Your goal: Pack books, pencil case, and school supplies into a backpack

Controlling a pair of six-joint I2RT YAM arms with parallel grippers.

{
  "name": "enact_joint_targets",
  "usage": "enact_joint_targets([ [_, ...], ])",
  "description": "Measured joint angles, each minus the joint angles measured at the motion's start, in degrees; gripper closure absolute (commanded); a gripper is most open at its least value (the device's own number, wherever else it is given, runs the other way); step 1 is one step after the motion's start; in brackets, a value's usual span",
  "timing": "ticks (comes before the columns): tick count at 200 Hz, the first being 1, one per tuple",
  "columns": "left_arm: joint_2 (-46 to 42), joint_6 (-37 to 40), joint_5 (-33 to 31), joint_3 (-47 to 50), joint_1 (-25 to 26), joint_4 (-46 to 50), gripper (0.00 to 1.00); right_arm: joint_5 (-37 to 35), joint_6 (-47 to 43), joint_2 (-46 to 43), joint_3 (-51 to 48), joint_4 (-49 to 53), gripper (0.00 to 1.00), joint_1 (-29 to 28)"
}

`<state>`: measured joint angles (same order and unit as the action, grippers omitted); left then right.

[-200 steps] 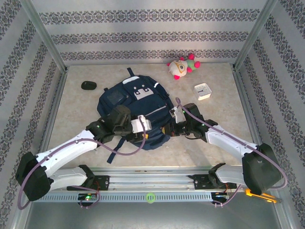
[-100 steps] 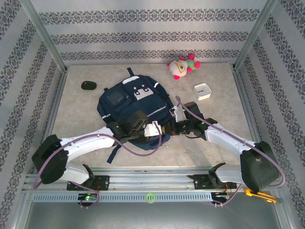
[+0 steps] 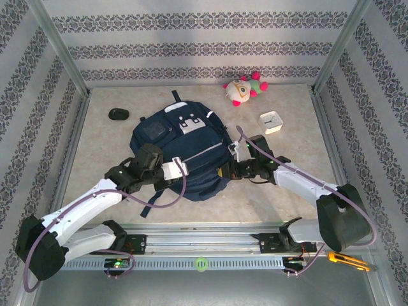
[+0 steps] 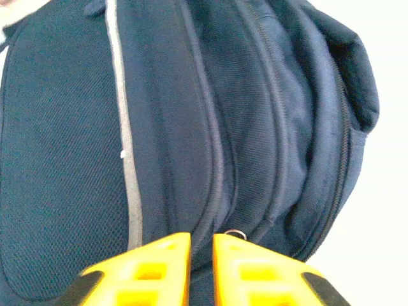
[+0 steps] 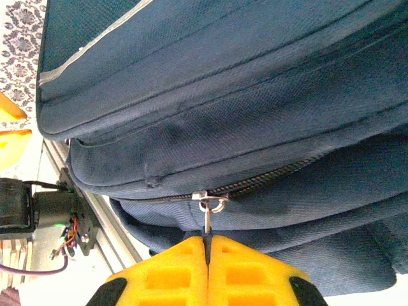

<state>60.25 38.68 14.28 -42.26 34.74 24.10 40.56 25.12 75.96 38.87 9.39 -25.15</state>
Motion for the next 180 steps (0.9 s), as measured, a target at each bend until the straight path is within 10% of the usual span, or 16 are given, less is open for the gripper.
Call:
enact_joint_targets([
  [90,17.9,-9.6,-4.2,-6.8,13.1,-13.6,0.40,0.0,0.2,0.4,0.0,-0.9,1.00,-0.2],
  [130,25.6,-10.9,-8.8,-8.5,13.6,-15.3,0.94,-0.6,0.2,0.4,0.0,-1.0,1.00,-0.1],
  [180,15.5,-10.2,-4.7,-4.5,9.7,-14.3,1.00,-2.6,-0.8,-0.4,0.9,-0.8,1.00,0.7],
])
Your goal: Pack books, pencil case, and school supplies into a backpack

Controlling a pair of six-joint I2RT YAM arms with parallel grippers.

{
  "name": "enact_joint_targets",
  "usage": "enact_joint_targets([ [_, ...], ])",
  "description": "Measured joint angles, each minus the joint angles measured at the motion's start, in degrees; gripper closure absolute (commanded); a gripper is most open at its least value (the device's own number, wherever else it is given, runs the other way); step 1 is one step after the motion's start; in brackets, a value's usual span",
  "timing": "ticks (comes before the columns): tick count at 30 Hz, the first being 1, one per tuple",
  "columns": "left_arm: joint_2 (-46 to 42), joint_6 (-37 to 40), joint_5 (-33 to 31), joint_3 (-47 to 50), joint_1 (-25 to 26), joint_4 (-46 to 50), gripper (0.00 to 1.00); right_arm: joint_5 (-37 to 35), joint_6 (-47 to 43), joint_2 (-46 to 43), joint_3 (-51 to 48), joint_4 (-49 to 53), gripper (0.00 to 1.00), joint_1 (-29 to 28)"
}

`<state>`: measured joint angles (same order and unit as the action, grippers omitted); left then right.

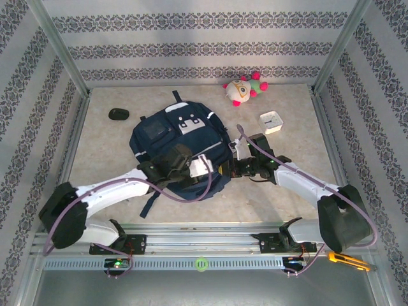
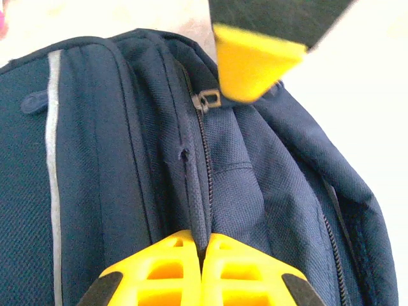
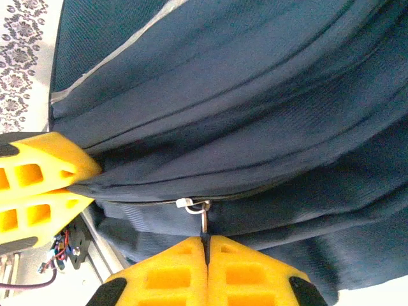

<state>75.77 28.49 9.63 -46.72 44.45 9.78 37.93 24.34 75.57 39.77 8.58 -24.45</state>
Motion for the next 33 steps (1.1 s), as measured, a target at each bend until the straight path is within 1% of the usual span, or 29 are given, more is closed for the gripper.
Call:
enact_joint_targets([
  [3,-5.2,1.5,2.9,2.1,-3.1,3.3,1.00,-1.0,-0.6,0.0,0.6,0.3,1.00,0.1],
  [7,-11.0,4.4,6.1,3.6,-7.7,8.7,1.00,-2.6,-0.7,0.0,1.0,0.2,1.00,-4.4],
  [8,-12.2,5.0,6.8,3.9,-8.9,10.1,0.98,-2.8,-0.4,0.0,1.0,-0.2,1.00,-5.7],
  [9,-12.9,5.4,7.1,4.0,-9.6,11.1,0.88,-3.0,-0.2,0.0,1.0,-0.6,1.00,-6.7],
  [11,-13.5,5.7,8.4,4.1,-10.4,12.3,0.54,-3.4,0.4,0.0,0.9,-1.6,1.00,-8.3],
  [12,-13.5,5.7,9.0,4.1,-10.4,12.3,0.43,-3.7,0.8,0.0,0.9,-1.8,1.00,-8.7],
  [13,-13.5,5.2,9.9,4.1,-10.4,12.2,0.34,-3.8,1.0,0.0,0.9,-1.9,1.00,-8.8],
  [14,-13.5,4.3,10.5,4.1,-10.0,11.9,0.30,-3.9,1.1,0.0,0.8,-2.1,1.00,-8.8],
  [15,-13.4,3.4,10.4,4.1,-9.3,11.3,0.29,-4.0,1.3,0.0,0.6,-2.4,1.00,-8.8],
  [18,-11.6,1.4,7.8,3.1,-5.1,8.2,0.30,-4.0,1.9,0.0,0.1,-2.9,1.00,-8.8],
  [21,-7.2,0.9,5.4,0.0,-1.6,5.6,0.30,-4.0,2.4,0.0,0.1,-3.1,1.00,-8.8],
  [25,-0.2,0.8,2.4,-3.8,-0.2,2.7,0.29,-4.0,2.5,0.0,0.1,-3.3,1.00,-8.8],
  [28,2.1,0.8,0.7,-4.3,-0.2,2.3,0.30,-4.0,2.5,0.0,0.1,-3.3,1.00,-8.8],
  [29,2.7,0.8,0.1,-4.4,-0.2,2.3,0.34,-4.0,2.5,0.0,0.1,-3.3,1.00,-8.8],
  [30,3.4,0.9,-1.0,-4.5,-0.2,2.3,0.67,-4.0,2.6,0.0,0.1,-3.3,1.00,-8.8],
  [31,3.9,1.1,-1.8,-4.5,-0.2,2.2,0.84,-4.1,2.7,0.0,0.0,-3.3,1.00,-8.7],
  [32,4.1,1.4,-2.3,-4.4,-0.4,2.3,0.89,-4.2,2.8,-0.1,-0.2,-3.3,1.00,-8.3],
  [33,4.0,1.5,-2.1,-4.2,-0.7,2.4,0.90,-4.5,2.9,-0.2,-0.3,-3.3,1.00,-7.7],
])
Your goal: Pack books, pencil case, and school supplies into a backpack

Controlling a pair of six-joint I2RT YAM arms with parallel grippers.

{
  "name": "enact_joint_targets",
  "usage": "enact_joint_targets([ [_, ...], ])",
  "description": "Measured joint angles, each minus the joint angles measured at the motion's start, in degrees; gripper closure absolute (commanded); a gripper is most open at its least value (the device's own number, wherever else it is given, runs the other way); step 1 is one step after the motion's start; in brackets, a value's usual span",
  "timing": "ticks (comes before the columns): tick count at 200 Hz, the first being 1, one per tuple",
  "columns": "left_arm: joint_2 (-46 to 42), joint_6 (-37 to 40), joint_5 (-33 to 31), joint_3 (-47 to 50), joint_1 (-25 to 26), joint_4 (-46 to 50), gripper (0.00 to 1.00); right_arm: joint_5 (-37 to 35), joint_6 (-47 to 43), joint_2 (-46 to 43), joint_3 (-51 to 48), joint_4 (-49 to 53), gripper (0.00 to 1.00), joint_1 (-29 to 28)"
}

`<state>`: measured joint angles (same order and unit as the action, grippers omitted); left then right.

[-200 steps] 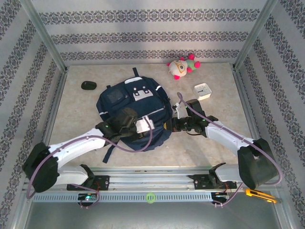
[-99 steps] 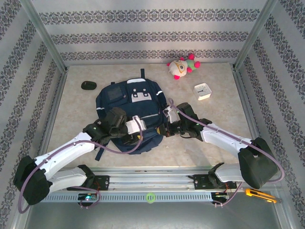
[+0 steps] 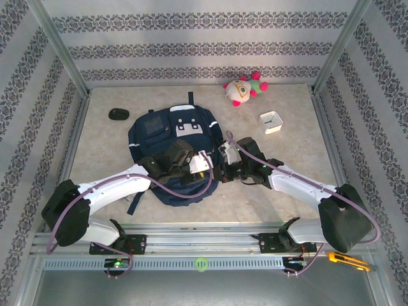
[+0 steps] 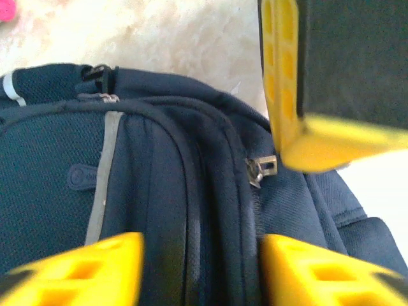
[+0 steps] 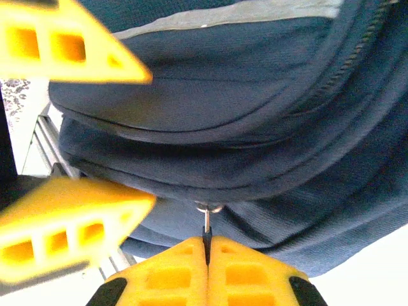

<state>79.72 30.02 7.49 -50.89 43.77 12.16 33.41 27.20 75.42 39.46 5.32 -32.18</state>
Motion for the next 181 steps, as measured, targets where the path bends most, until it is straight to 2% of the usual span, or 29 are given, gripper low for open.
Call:
enact_joint_targets([
  [34,-5.1,1.7,6.5,1.9,-3.4,1.2,1.00,-2.1,0.0,0.0,-0.2,-1.2,1.00,2.1],
  [76,-12.7,3.1,14.9,4.6,-8.2,5.0,1.00,-3.8,0.7,0.2,-0.3,-4.9,1.00,5.5],
  [99,-15.3,4.3,17.0,5.3,-8.7,7.0,1.00,-3.7,1.4,1.7,-0.1,-7.5,1.00,7.5],
  [131,-19.5,5.8,19.9,6.9,-9.0,10.9,1.00,-7.8,3.3,8.5,0.8,-12.0,1.00,12.9],
  [170,-20.9,6.2,21.5,7.2,-9.0,12.3,1.00,-7.0,5.6,14.1,1.2,-19.6,1.00,13.7],
  [181,-21.1,6.4,21.5,7.2,-9.4,12.3,1.00,-4.8,5.0,13.9,1.2,-21.1,0.90,13.7],
])
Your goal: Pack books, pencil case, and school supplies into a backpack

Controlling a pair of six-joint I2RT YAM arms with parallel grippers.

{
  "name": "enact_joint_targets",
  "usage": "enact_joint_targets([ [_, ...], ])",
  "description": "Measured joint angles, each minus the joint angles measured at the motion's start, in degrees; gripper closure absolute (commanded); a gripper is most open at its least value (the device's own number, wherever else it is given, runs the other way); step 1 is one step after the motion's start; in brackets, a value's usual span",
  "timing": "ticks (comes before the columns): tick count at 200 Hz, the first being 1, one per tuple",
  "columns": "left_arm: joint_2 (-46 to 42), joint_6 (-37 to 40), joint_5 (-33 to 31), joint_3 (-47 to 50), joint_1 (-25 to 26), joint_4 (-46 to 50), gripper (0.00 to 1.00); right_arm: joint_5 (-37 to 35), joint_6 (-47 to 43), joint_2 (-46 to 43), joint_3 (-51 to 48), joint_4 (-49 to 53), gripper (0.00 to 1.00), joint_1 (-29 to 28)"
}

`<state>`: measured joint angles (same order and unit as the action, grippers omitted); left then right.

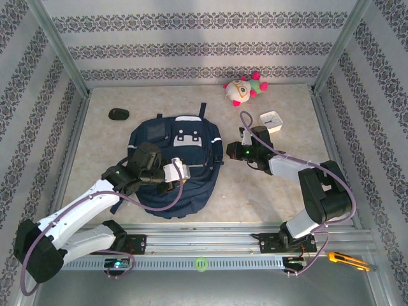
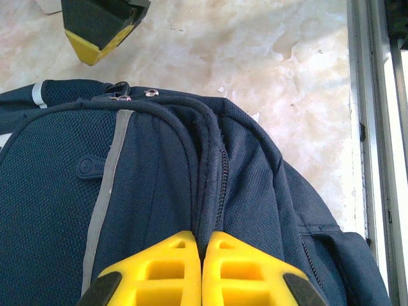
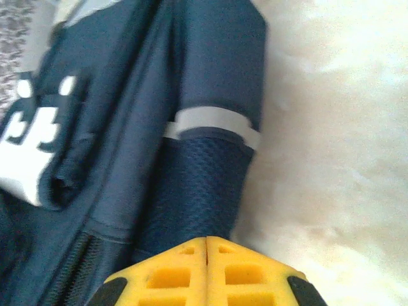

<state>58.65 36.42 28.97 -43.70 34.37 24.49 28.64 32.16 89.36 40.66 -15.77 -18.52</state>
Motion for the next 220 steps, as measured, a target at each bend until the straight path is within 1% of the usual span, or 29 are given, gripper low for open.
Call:
enact_joint_targets([
  [4,0.0,0.0,0.0,0.0,-0.1,0.0,1.00,0.9,-0.5,-0.2,0.0,-0.3,0.87,0.0],
  [8,-0.2,0.0,0.2,0.1,-0.3,0.0,0.98,1.7,-0.9,-0.4,0.1,-0.4,0.85,0.0],
  [18,-0.5,0.0,0.5,0.5,-0.9,0.0,0.88,4.0,-3.1,-1.5,0.2,-0.1,0.81,0.0],
  [28,-1.0,-0.7,0.7,0.9,-1.5,0.0,0.69,6.0,-5.9,-3.2,0.3,0.5,0.78,0.0],
  [32,-1.2,-0.8,0.5,1.1,-1.6,-0.1,0.56,6.7,-7.4,-4.1,0.3,0.9,0.77,0.0],
  [38,-1.4,-0.9,0.4,1.3,-1.9,0.0,0.42,7.7,-9.3,-5.5,0.3,1.4,0.74,0.0],
  [43,-1.7,-1.3,0.1,1.3,-2.0,0.0,0.35,8.4,-11.0,-6.8,0.3,1.8,0.72,0.0],
  [53,-2.4,-2.1,-0.6,1.3,-2.2,-0.1,0.27,9.7,-15.0,-9.3,0.8,3.3,0.66,0.0],
  [62,-3.3,-3.5,-1.4,1.2,-2.2,-0.2,0.25,10.8,-18.6,-11.2,1.8,5.1,0.61,0.0],
  [78,-5.0,-6.0,-4.3,0.7,-1.0,-0.5,0.25,12.8,-25.8,-13.7,4.3,8.6,0.57,0.0],
  [97,-4.9,-7.4,-9.3,-1.2,3.6,-0.6,0.24,14.7,-34.2,-15.5,6.7,12.3,0.53,0.0],
  [114,-3.2,-6.9,-14.1,-1.7,7.7,-1.2,0.21,16.4,-41.2,-16.5,7.1,15.1,0.53,0.2],
  [133,0.2,-5.3,-18.7,-1.5,10.1,-1.4,0.18,17.5,-47.2,-16.7,7.1,18.0,0.53,0.6],
  [157,2.8,-3.6,-22.2,-0.2,10.5,-2.8,0.17,18.0,-51.6,-16.7,7.1,20.9,0.53,1.2],
  [168,3.9,-2.8,-23.3,-0.1,10.6,-3.5,0.14,17.9,-53.1,-16.6,7.1,22.0,0.53,1.2],
  [193,7.2,-0.1,-23.5,-0.2,10.6,-4.4,0.08,18.0,-55.5,-15.9,7.1,24.0,0.53,1.2],
  [220,9.6,2.9,-23.5,-0.2,10.7,-4.5,0.06,18.4,-57.0,-15.4,7.1,24.9,0.52,1.2],
])
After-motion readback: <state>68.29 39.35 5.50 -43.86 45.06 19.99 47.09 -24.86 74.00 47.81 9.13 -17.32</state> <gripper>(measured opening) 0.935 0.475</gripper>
